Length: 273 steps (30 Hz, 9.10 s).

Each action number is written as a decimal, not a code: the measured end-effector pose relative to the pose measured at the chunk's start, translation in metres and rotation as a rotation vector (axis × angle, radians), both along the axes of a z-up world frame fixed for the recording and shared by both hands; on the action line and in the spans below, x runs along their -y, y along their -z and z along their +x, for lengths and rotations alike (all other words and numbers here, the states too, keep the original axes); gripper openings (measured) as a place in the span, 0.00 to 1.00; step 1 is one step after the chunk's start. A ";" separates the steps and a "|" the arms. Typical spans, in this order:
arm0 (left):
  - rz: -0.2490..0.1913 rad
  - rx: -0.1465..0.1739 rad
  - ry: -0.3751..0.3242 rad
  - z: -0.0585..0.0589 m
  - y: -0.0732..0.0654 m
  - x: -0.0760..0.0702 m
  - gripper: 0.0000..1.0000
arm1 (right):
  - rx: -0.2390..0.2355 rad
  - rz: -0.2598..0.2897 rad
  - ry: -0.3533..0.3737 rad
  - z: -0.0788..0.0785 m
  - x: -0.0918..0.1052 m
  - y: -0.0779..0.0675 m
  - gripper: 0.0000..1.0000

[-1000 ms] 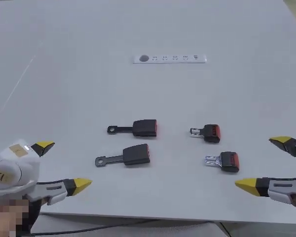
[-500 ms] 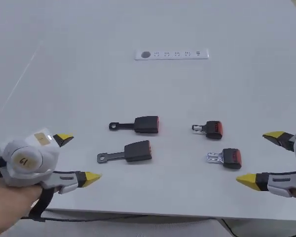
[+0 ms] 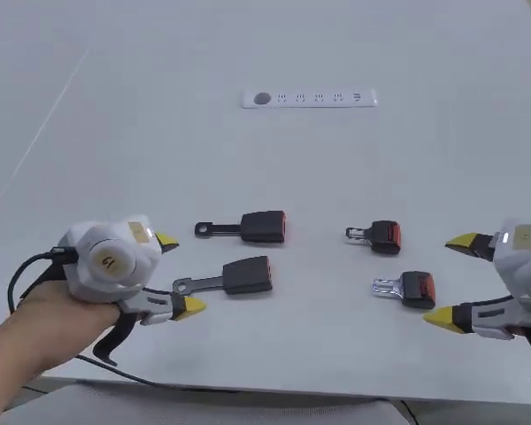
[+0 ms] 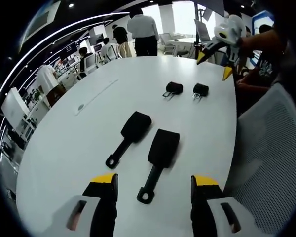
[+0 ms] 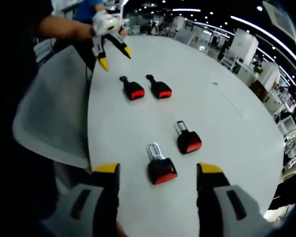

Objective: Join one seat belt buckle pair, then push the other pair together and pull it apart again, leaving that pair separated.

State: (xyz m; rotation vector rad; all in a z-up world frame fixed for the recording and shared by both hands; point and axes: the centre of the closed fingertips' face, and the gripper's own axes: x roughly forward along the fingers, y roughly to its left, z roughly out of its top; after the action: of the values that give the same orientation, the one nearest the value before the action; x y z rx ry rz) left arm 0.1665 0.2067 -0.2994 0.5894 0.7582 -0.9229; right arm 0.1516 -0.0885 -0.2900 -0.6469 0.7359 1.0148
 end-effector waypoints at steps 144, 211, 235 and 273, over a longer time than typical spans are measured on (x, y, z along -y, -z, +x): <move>0.233 -0.154 0.522 0.020 0.077 0.053 0.32 | -0.185 -0.024 -0.304 0.025 -0.141 0.085 0.32; 0.237 -0.149 0.528 0.020 0.078 0.053 0.31 | -0.147 0.016 -0.283 0.030 -0.181 0.081 0.30; 0.219 -0.160 0.505 0.018 0.077 0.051 0.31 | -0.133 -0.010 -0.297 0.031 -0.177 0.080 0.30; 0.281 -0.148 0.496 0.020 0.072 0.055 0.38 | -0.135 0.012 -0.275 0.031 -0.176 0.072 0.36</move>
State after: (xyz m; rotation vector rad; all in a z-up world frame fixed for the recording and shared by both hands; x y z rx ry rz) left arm 0.1862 0.1520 -0.3711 0.9926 0.9019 -1.3373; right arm 0.1827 0.0874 -0.3621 -0.6861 0.7718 1.3248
